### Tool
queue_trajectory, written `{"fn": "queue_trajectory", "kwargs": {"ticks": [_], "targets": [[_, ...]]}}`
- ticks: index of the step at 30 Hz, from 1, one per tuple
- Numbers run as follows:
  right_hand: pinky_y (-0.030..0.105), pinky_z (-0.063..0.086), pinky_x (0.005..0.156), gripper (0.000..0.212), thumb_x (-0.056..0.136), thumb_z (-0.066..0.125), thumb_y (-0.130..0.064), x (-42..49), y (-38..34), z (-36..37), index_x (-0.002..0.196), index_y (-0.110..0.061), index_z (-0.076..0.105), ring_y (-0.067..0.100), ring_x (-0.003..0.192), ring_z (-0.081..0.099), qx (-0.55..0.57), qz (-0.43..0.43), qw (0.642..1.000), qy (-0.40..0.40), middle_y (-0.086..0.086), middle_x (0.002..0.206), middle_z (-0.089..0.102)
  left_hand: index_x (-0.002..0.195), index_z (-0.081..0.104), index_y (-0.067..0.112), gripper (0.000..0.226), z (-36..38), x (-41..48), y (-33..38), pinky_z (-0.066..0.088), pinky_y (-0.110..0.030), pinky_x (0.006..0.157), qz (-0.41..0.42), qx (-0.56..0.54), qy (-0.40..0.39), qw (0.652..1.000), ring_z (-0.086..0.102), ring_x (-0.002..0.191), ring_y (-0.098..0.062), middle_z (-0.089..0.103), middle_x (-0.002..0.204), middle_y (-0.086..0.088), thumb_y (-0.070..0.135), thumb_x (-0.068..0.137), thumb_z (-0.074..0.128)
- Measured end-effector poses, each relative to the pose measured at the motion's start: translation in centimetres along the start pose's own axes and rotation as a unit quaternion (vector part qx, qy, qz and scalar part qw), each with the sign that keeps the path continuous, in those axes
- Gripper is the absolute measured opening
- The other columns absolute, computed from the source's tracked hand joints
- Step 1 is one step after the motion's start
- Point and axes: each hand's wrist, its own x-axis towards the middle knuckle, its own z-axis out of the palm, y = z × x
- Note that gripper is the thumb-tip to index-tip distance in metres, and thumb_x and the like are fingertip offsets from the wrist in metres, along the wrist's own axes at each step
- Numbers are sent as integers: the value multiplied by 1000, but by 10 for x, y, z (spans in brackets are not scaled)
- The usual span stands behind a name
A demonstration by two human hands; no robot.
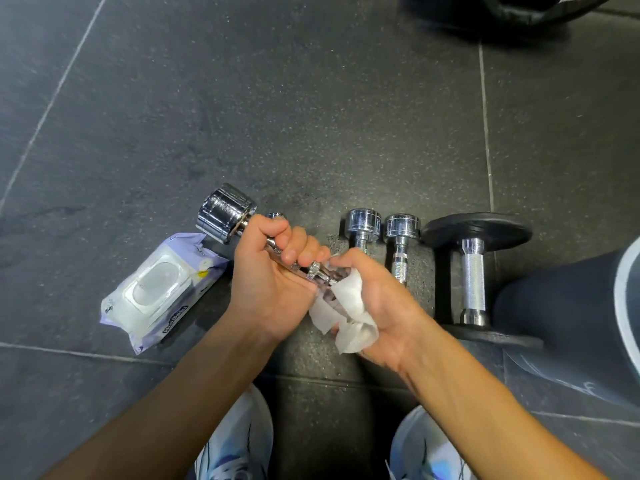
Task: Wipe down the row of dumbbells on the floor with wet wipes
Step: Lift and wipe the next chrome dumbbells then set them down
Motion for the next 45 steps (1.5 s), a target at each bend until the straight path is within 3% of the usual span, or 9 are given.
{"fn": "queue_trajectory", "kwargs": {"ticks": [4,9,11,18,23,25,32,39,45], "targets": [[26,46,67,6,86,72,-14,1,19,3,83,-15,67,15,71,59,-66,-259,960,82,2,76,63,62,29,22,34,3,2,-3,35,-30,69,10,0,10,1000,26,57,-15,26,53,4,17,90,46],[28,45,91,17,87,77,-17,13,25,-31,96,-7,67,30,96,59,-472,-704,530,29,16,107,56,62,29,24,36,0,4,-6,40,-21,58,-23,-57,31,998,33,53,-9,29,53,9,18,92,47],[32,43,96,25,88,78,-26,16,18,-40,99,-11,62,35,99,56,-527,-708,470,4,15,112,53,63,29,25,36,-3,3,-7,41,-21,60,-38,-60,35,997,34,54,-9,30,54,9,19,92,49],[26,33,109,45,86,43,-24,-1,23,-42,127,-16,59,21,133,47,-337,-503,794,-50,4,133,55,64,28,25,37,3,6,-3,37,-26,69,-20,-44,27,998,31,57,-13,26,57,7,19,92,50],[27,42,105,39,92,70,-22,3,14,-51,124,-2,64,18,125,56,-473,-633,612,28,14,127,60,64,26,25,38,1,7,-3,39,-26,69,-23,-52,26,998,31,57,-13,24,58,7,19,93,49],[27,45,100,37,89,74,-26,8,11,-51,117,-3,67,19,117,60,-478,-646,594,42,13,120,63,64,27,24,37,1,5,-4,38,-26,71,-25,-56,29,998,31,58,-13,24,59,6,19,93,49],[39,54,79,18,90,73,-33,-1,14,-5,97,-16,68,16,84,70,-137,-296,942,84,0,89,74,65,26,23,36,3,3,-7,41,-26,68,-24,-49,32,998,30,58,-13,24,59,6,18,92,50],[25,47,98,54,83,78,-17,-12,9,-37,129,-33,54,11,120,58,-410,-432,801,-59,-12,128,59,64,26,25,36,1,5,-2,44,-25,68,-15,-70,25,997,31,58,-12,24,60,7,19,92,50],[31,46,101,56,81,73,-3,-10,-3,-47,132,-20,56,22,126,55,-454,-444,766,-97,7,133,54,65,29,24,35,2,3,-2,44,-23,68,-24,-72,36,996,35,57,-10,25,61,8,19,92,50]]}}
